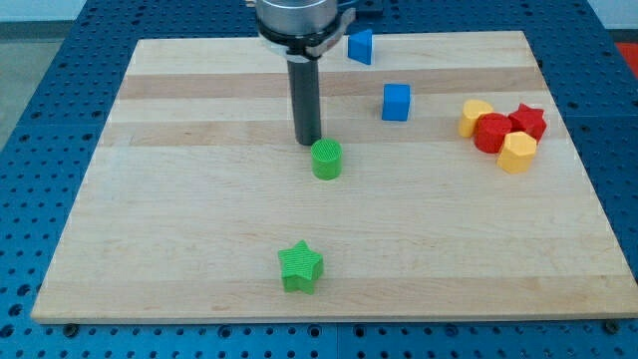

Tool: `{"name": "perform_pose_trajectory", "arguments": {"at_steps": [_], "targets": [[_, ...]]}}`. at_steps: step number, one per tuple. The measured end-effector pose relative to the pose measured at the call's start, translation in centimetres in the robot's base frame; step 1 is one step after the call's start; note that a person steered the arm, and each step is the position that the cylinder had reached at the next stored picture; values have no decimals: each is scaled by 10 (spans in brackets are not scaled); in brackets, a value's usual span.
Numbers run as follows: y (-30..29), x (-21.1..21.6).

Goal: Push the green circle towards right to the green star

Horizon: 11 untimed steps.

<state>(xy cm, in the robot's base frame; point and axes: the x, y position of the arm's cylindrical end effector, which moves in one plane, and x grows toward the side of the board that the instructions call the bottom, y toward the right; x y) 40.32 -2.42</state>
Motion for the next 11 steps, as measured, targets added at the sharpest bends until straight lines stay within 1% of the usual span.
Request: {"name": "perform_pose_trajectory", "arguments": {"at_steps": [2, 3, 4, 5, 6, 7, 8, 9, 10, 11], "targets": [[18, 63], [21, 84], [27, 58], [54, 66], [57, 99], [57, 122], [57, 139], [57, 145], [57, 163], [57, 167]]}}
